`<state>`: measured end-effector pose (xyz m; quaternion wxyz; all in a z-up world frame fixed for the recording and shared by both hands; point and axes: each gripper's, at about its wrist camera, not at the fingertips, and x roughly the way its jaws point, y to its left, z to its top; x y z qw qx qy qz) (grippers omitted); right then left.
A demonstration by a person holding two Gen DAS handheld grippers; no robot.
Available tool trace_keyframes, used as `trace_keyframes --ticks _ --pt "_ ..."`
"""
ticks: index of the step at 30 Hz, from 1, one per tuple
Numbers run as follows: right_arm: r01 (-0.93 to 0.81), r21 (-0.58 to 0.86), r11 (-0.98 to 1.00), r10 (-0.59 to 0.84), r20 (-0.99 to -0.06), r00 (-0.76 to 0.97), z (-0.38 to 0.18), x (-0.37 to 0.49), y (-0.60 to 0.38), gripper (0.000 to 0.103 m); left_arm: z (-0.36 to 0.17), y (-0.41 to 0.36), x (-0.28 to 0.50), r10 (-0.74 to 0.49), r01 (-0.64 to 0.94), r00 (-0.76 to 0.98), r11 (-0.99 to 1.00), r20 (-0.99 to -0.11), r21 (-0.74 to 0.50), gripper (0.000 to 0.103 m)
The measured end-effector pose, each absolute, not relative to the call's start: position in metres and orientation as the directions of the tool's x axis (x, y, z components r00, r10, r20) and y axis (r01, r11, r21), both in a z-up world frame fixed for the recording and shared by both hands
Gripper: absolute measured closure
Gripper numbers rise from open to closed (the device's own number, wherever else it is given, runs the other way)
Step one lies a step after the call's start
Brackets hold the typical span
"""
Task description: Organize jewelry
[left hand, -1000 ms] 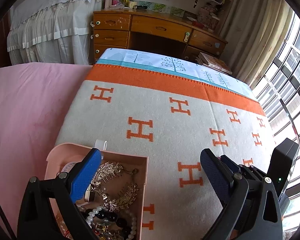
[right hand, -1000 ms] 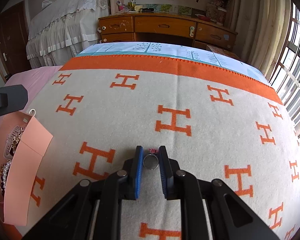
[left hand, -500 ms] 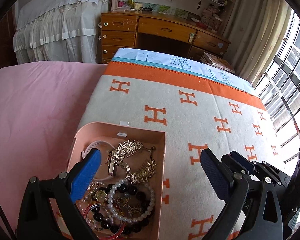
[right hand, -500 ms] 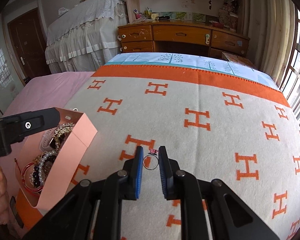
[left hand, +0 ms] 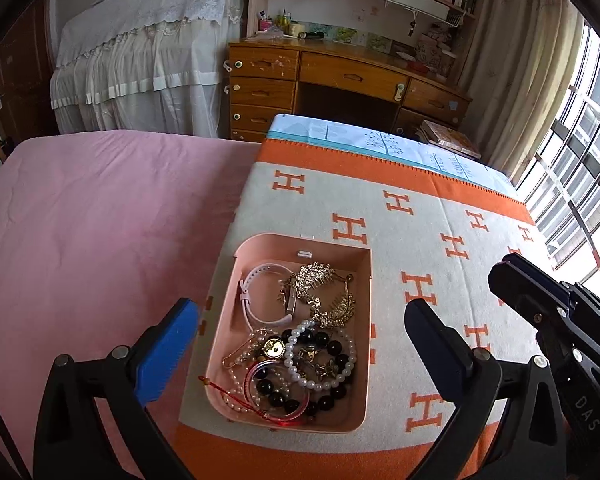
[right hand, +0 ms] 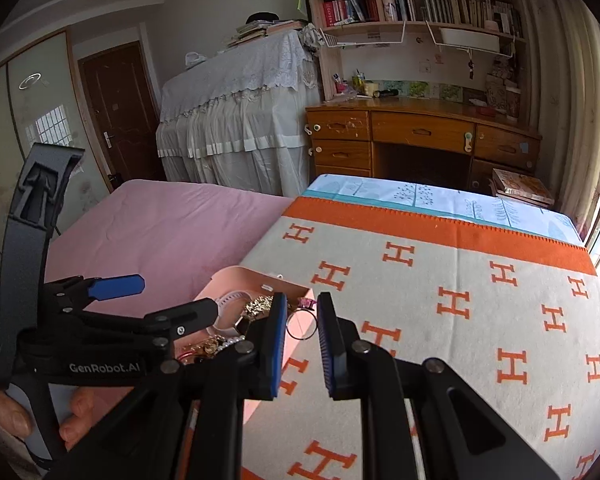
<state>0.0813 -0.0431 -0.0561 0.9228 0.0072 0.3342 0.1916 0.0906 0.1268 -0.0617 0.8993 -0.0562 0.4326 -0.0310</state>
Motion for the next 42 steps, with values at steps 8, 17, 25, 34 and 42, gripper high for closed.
trace_keyframes --ticks 8,17,25,34,42 --pt "-0.446 0.168 0.879 0.448 -0.611 0.652 -0.047 0.089 -0.002 0.087 -0.062 0.163 0.081 -0.002 -0.112 0.617 0.990 -0.787 -0.091 0.001" --pt "-0.469 0.185 0.863 0.456 -0.684 0.570 -0.081 0.100 0.023 0.087 -0.079 0.199 0.077 0.049 -0.212 0.583 0.973 -0.811 -0.093 0.001" --pt "-0.484 0.178 0.857 0.448 -0.723 0.526 -0.095 0.097 0.032 0.078 -0.082 0.194 0.079 0.062 -0.207 0.579 0.976 -0.813 -0.073 0.001" --pt "-0.484 0.194 0.853 0.461 -0.716 0.524 -0.092 0.090 0.024 0.072 -0.082 0.182 0.077 0.059 -0.184 0.576 0.981 -0.815 -0.059 0.001" --pt "-0.450 0.183 0.874 0.429 -0.725 0.538 -0.094 0.081 0.002 0.072 -0.083 0.157 0.074 0.026 -0.125 0.572 0.991 -0.820 -0.055 0.001"
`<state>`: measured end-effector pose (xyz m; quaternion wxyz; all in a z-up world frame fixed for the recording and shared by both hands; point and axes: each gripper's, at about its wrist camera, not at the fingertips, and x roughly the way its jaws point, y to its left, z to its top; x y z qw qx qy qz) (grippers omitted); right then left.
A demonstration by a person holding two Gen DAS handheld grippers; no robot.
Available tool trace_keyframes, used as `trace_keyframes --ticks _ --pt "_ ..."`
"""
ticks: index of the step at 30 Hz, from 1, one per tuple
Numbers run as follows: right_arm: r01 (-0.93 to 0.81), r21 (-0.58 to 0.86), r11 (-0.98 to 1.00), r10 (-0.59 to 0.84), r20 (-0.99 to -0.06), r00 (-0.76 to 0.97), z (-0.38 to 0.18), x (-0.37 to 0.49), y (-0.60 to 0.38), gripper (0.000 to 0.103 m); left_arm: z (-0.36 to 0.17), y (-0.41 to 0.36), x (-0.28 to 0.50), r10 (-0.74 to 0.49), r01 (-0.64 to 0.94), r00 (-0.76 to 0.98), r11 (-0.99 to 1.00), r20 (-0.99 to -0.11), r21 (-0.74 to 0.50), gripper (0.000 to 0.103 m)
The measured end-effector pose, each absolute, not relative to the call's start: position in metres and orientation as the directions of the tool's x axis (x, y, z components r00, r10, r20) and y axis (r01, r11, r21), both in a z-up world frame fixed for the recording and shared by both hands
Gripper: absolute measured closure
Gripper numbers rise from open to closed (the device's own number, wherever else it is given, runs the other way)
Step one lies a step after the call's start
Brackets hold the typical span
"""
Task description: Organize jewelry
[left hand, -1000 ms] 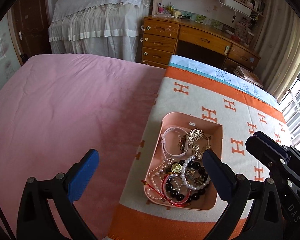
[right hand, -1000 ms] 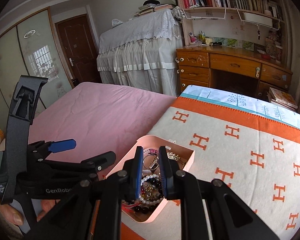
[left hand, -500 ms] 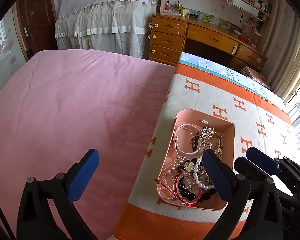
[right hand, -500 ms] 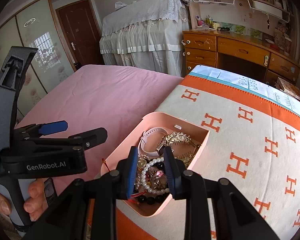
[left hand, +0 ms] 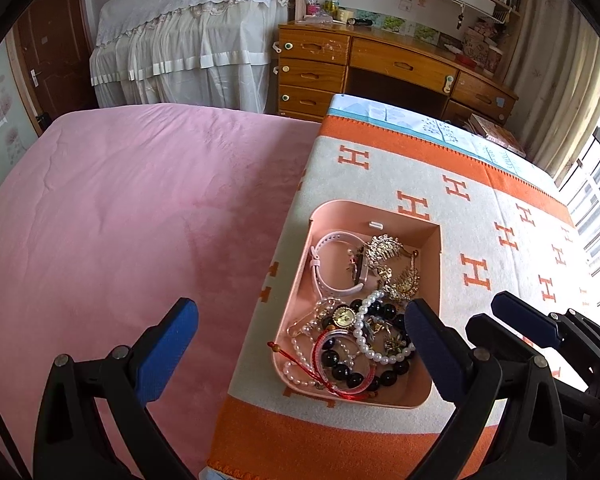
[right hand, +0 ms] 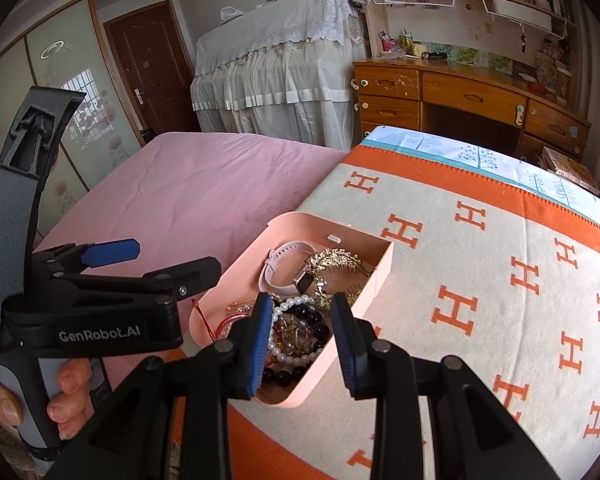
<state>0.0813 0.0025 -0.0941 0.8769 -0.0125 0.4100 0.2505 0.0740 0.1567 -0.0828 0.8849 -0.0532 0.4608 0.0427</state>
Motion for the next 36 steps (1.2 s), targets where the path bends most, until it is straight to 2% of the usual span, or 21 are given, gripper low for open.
trace_keyframes --ticks 12,13,15,17,22,27,36 --pt "-0.282 0.194 0.939 0.333 -0.713 0.617 -0.087 0.055 -0.074 0.071 -0.074 0.074 0.061 -0.033 0.061 0.604 0.998 -0.796 0.004 0.001" --pt "-0.263 0.194 0.945 0.321 -0.708 0.629 -0.084 0.053 -0.081 0.070 -0.071 0.067 0.060 -0.041 0.077 0.609 0.997 -0.792 0.008 0.001" --pt "-0.229 0.210 0.951 0.310 -0.694 0.650 -0.077 0.049 -0.094 0.058 -0.066 0.051 0.057 -0.051 0.106 0.622 0.994 -0.781 0.020 0.001" --pt "-0.195 0.228 0.954 0.299 -0.674 0.675 -0.068 0.046 -0.107 0.053 -0.060 0.037 0.055 -0.050 0.123 0.640 0.992 -0.767 0.037 0.001" --pt "-0.145 0.238 0.960 0.266 -0.627 0.732 -0.043 0.032 -0.131 0.045 -0.040 0.013 0.050 -0.117 0.162 0.673 0.987 -0.730 -0.009 0.001" --pt "-0.092 0.189 0.978 0.184 -0.556 0.810 -0.020 0.015 -0.147 0.034 -0.023 -0.006 0.046 -0.151 0.174 0.700 0.984 -0.698 -0.039 0.001" --pt "-0.068 0.151 0.986 0.138 -0.528 0.838 -0.015 0.012 -0.165 0.032 -0.006 -0.017 0.044 -0.141 0.148 0.731 0.988 -0.668 -0.046 0.001"
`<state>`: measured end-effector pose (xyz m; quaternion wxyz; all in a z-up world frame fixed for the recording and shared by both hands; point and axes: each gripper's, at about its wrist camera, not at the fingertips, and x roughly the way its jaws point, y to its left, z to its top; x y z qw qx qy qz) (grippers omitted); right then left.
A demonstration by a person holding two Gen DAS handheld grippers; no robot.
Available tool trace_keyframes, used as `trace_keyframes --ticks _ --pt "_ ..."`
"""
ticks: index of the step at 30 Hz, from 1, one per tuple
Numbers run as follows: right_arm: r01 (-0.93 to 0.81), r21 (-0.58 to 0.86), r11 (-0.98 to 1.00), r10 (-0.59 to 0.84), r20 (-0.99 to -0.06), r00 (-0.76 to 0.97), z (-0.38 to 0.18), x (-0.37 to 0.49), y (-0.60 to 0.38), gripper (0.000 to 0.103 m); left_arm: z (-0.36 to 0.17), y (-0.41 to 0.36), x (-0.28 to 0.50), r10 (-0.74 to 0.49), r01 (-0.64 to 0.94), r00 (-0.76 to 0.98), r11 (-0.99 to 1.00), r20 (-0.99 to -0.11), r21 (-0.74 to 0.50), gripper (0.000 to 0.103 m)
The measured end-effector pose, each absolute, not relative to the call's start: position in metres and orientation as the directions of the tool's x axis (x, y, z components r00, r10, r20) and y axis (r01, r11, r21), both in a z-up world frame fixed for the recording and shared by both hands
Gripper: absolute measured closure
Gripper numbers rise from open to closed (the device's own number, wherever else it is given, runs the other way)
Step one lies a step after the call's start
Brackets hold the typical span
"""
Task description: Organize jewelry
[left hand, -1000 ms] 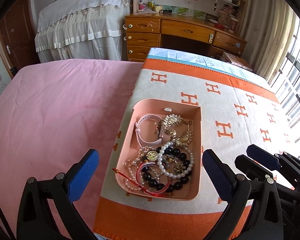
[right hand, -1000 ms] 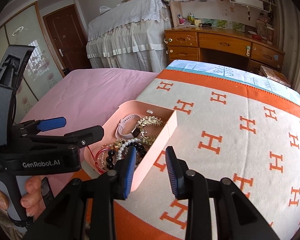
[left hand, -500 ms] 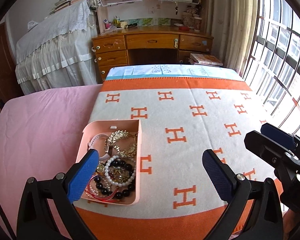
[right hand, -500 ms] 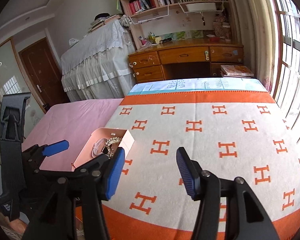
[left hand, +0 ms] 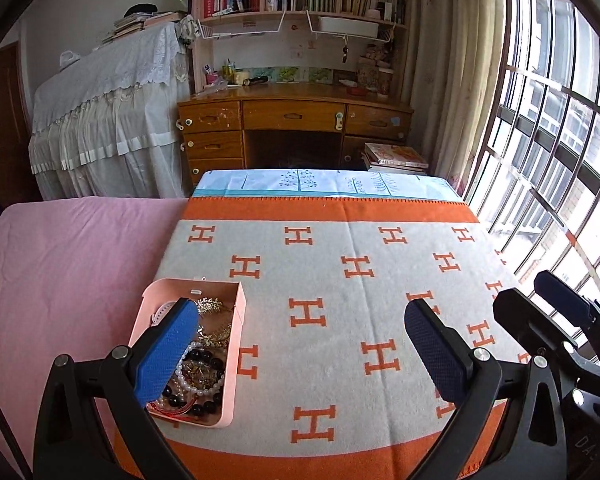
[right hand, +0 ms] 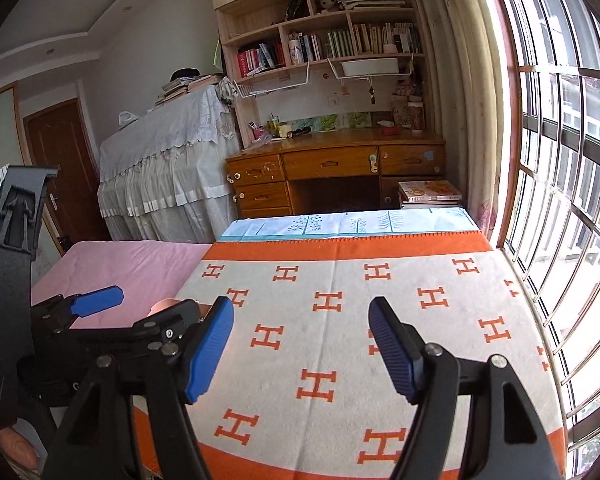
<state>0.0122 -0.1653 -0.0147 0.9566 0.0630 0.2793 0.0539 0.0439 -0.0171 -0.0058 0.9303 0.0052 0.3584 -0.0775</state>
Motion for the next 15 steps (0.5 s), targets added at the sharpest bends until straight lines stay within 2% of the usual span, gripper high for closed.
trace_keyframes --ticks 15 --pt "-0.070 0.162 0.984 0.146 -0.523 0.840 -0.0148 0.0137 -0.1740 0.032 -0.0068 -0.0214 0.0472 -0.129 0.135 0.728 0.990 -0.673 -0.043 0.001"
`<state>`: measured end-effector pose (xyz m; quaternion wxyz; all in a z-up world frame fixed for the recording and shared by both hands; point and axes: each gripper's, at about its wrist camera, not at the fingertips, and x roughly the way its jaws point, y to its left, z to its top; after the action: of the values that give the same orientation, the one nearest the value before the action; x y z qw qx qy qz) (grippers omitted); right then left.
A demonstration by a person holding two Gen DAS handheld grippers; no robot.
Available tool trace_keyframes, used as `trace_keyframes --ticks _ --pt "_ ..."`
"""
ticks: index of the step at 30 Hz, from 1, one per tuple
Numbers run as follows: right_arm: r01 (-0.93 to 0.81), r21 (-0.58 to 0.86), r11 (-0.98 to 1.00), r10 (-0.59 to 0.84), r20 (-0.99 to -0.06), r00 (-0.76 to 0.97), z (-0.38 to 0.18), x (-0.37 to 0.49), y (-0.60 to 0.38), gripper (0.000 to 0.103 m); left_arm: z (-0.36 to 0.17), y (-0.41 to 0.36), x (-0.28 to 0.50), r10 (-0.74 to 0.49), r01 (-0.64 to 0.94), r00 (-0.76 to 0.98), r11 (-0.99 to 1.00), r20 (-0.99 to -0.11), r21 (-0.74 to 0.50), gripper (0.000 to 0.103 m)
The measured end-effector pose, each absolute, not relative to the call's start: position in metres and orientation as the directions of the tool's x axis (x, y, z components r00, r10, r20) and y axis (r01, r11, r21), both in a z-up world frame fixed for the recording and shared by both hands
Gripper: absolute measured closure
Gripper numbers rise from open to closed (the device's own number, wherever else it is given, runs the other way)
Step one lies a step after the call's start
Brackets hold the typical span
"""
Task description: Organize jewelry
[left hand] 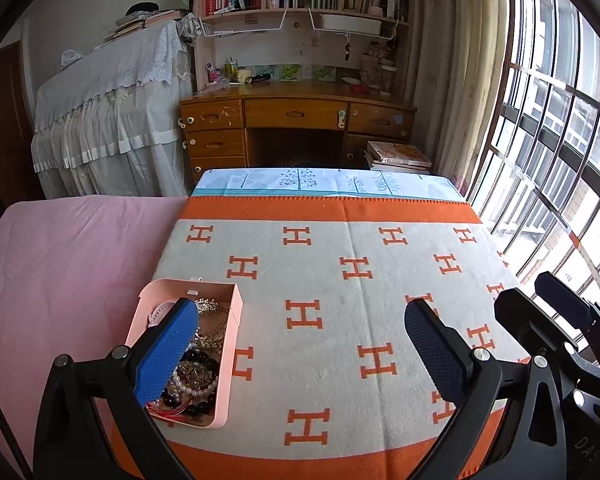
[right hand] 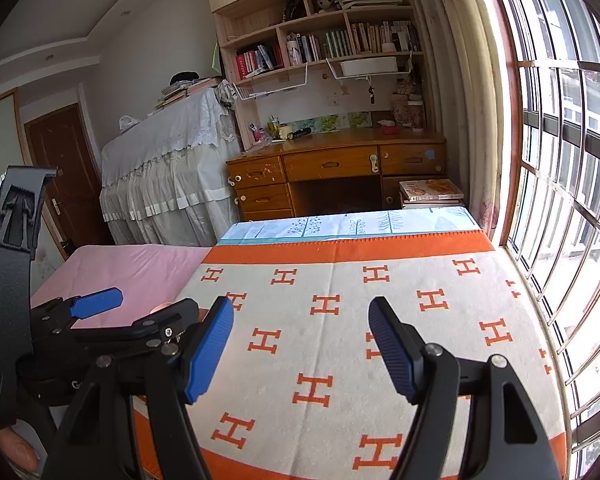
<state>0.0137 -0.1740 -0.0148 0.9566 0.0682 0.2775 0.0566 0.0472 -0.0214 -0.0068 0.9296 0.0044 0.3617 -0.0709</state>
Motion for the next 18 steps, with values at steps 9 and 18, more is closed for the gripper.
trace_keyframes --ticks 9,18 --pt "-0.069 0.167 0.984 0.148 -0.526 0.837 -0.0153 0.0150 -0.1770 0.032 -0.0071 -0.0229 0.0483 -0.127 0.135 0.728 0.990 -0.674 -0.040 0.001" --pt "-0.068 0.168 0.983 0.148 -0.526 0.838 -0.0159 0.0137 -0.1782 0.032 -0.0074 -0.0236 0.0493 -0.124 0.134 0.728 0.990 -0.675 -0.037 0.001"
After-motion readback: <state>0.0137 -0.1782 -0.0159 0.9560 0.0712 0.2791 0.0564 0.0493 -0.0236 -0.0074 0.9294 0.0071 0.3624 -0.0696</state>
